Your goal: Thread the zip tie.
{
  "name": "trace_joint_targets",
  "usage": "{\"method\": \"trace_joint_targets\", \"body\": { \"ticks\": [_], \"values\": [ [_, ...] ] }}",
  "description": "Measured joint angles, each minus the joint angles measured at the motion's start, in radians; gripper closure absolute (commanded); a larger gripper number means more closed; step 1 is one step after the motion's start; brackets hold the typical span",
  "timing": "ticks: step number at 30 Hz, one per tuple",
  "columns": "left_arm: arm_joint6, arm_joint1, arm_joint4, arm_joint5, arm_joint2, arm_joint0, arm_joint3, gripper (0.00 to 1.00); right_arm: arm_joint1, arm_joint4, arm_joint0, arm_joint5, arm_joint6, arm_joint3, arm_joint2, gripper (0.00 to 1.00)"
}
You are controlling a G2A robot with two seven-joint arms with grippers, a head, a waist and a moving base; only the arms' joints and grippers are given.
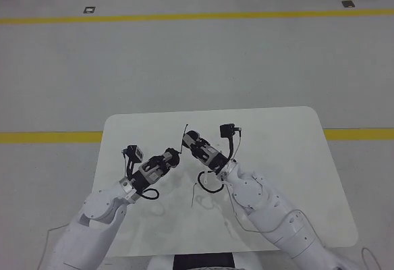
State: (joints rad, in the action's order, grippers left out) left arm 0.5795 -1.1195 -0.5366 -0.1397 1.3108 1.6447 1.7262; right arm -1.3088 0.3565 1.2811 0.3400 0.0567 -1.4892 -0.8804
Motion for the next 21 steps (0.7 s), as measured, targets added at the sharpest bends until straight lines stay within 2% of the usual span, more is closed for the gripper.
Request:
{"method": "trace_joint_targets", "body": {
  "ticks": [21],
  "values": [
    [0.072,0.006,-0.095,0.019,0.005,-0.015,-0.016,1.0,0.066,-0.05,-0.038,0.0,-0.056,-0.021,0.077,1.0]
  ]
}}
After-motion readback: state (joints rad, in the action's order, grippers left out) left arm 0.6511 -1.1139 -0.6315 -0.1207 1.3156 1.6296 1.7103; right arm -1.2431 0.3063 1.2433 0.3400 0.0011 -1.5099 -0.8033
